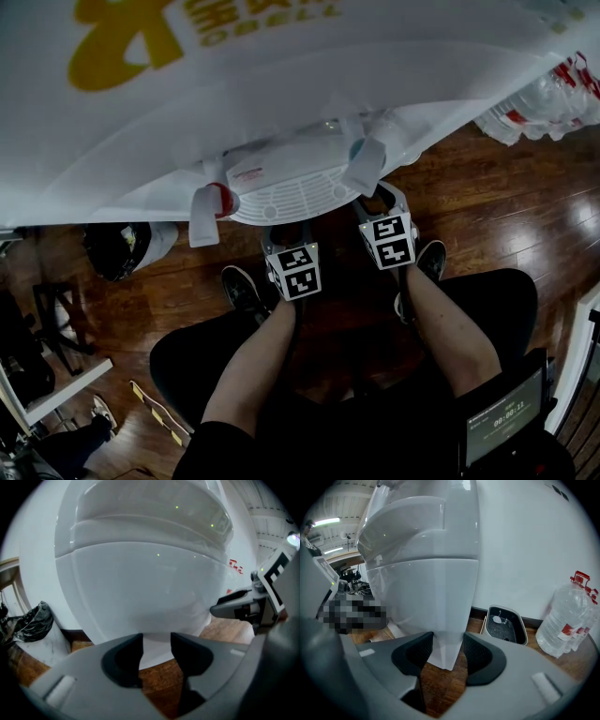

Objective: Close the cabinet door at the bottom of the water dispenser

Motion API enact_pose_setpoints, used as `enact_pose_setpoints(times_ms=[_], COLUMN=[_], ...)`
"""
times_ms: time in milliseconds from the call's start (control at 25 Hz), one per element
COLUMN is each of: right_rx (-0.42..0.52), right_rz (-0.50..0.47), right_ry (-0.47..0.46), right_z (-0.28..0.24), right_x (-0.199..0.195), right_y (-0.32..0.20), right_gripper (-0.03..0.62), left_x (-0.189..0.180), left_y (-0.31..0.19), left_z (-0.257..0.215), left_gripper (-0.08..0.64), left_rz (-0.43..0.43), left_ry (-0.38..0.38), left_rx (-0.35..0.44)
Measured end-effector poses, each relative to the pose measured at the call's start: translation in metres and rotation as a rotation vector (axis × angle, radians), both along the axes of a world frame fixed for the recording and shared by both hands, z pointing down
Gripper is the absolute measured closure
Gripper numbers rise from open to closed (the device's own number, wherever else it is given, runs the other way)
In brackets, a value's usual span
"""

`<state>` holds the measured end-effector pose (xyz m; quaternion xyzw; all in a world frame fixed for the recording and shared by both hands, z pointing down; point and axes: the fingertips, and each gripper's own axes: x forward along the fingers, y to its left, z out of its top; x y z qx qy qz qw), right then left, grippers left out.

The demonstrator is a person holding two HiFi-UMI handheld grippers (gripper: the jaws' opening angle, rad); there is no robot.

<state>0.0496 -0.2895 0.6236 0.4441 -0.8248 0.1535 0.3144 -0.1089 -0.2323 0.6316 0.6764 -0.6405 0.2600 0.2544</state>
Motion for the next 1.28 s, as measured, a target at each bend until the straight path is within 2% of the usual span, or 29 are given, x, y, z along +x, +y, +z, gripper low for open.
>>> enact_pose_setpoints(times_ms=[200,280,440,640,800,880,1080,1280], right_rx=[-0.007,-0.005,0.018,0.018,0.101,0.149,0.254,0.327], right_rz=[0.041,0.059,0.062,0.082,0.030,0.008,-0.006,-0.054], right_ry=[-0.018,-0.041,-0.069,-0.179,-0.249,-0.292,-0.378,-0.356], right_z=[-0.009,-0.013,-0.027,-0.059,-0.110,-0.140,-0.205,-0.235], right_x=[0.001,0.004,0.001,-0.009,-0.025,-0.029,-0.021,-0.017], right_y=[0.002,0.007,0.021,0.052,0.082,0.100,0.152,0.213], right_gripper=[0.393,0.434,0.448,0.477,0.510,0.519,0.523,0.523], left_x=[0.019,0.028,0.037,0.044,0.053,0.055,0.065,0.082], left_y=[0.002,0.006,0.012,0.026,0.044,0.057,0.116,0.179], left_z=[-0.009,-0.014,-0.025,-0.072,-0.140,-0.173,-0.217,-0.242], left_gripper=[0.385,0.389,0.408,0.437,0.453,0.453,0.453,0.453], left_rz=[0.112,0.138,0.143,0.131,0.117,0.119,0.149,0.206], left_ry=[-0.044,-0.033,0.017,0.064,0.167,0.194,0.188,0.116], left_rx=[0.028,0.034,0.046,0.122,0.233,0.295,0.376,0.429])
